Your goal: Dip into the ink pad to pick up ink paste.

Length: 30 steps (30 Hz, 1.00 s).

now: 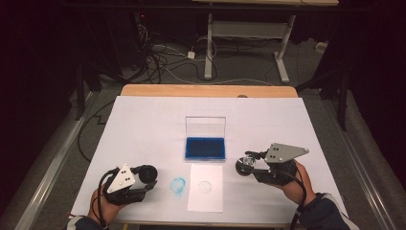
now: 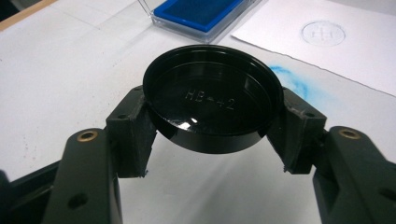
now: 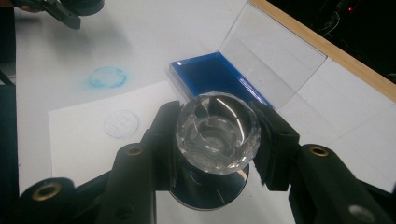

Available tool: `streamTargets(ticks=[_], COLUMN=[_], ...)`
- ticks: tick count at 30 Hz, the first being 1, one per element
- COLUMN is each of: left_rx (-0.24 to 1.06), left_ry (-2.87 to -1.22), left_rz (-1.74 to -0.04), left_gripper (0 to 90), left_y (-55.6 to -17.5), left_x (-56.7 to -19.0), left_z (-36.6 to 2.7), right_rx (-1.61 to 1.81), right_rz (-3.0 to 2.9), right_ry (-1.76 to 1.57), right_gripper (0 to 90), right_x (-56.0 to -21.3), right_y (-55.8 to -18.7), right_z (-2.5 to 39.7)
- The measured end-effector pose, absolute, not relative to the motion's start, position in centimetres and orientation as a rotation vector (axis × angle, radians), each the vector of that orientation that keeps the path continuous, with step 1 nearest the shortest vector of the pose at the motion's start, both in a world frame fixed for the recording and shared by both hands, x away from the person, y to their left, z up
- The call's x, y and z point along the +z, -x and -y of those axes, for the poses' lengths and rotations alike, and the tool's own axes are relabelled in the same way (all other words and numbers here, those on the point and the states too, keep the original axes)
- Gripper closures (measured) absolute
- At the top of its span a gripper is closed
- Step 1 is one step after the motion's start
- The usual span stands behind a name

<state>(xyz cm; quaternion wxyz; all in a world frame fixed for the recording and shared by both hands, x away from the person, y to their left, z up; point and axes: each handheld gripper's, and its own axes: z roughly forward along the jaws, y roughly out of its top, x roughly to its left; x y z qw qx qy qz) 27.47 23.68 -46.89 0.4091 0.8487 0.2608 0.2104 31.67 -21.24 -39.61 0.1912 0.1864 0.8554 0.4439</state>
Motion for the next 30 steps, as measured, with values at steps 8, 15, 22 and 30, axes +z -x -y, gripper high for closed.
streamTargets(ticks=[8, 15, 22, 30], left_rx=[0.526, 0.52, 0.523, 0.523], left_ry=[-2.145, -2.154, -2.153, -2.148], left_rz=[-0.659, -0.657, -0.656, -0.657], left_gripper=[36.5, 36.4, 36.5, 36.4], left_y=[-27.6, -27.6, -27.5, -27.5], left_x=[-47.0, -47.1, -47.1, -47.0], left_z=[-23.5, -23.4, -23.5, -23.5], right_rx=[1.257, 1.233, 1.203, 1.162], right_rz=[-2.394, -2.417, -2.439, -2.467], right_ry=[-0.511, -0.487, -0.471, -0.468], right_gripper=[56.8, 56.8, 56.8, 56.8], right_x=[-39.2, -39.1, -38.5, -38.6], right_y=[-32.2, -33.2, -34.9, -37.0], right_z=[20.6, 19.3, 17.5, 15.3])
